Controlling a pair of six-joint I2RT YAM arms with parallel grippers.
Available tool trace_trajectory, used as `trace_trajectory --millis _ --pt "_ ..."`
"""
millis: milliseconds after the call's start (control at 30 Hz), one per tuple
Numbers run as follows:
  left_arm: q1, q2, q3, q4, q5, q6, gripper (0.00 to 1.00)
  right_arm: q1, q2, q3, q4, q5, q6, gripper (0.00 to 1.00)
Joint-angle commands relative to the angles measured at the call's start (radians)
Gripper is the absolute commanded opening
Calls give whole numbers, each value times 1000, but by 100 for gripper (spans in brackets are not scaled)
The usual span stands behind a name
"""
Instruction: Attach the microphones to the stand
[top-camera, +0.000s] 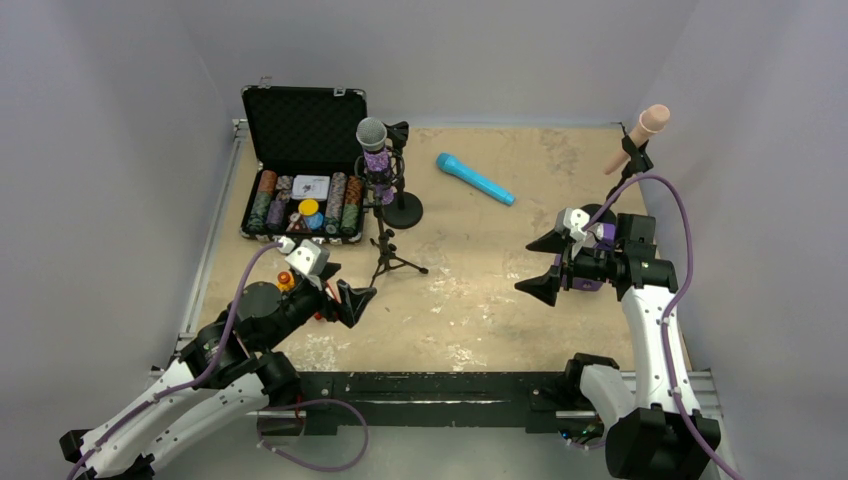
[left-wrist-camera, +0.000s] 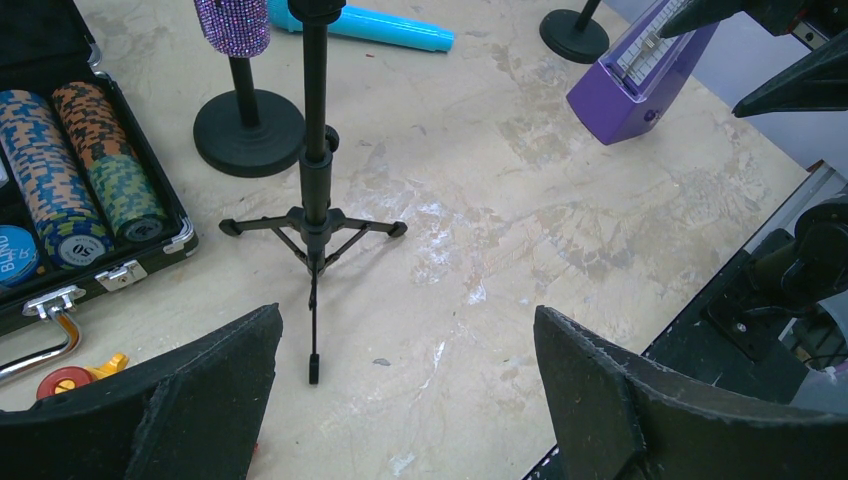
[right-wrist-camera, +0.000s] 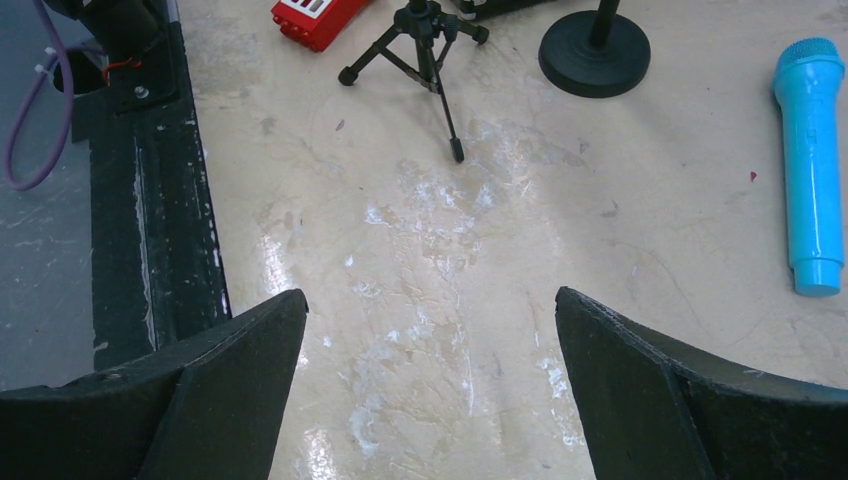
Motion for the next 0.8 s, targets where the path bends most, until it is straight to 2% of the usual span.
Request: trace_trajectory --millis 0,467,767 --pt "2 7 -8 51 8 5 99 6 3 -1 3 -25 -17 99" --pt "2 13 -27 91 39 24 99 5 6 -1 -2 -29 -20 99" --pt "7 27 -72 161 29 -17 100 6 11 2 -5 -30 -23 99"
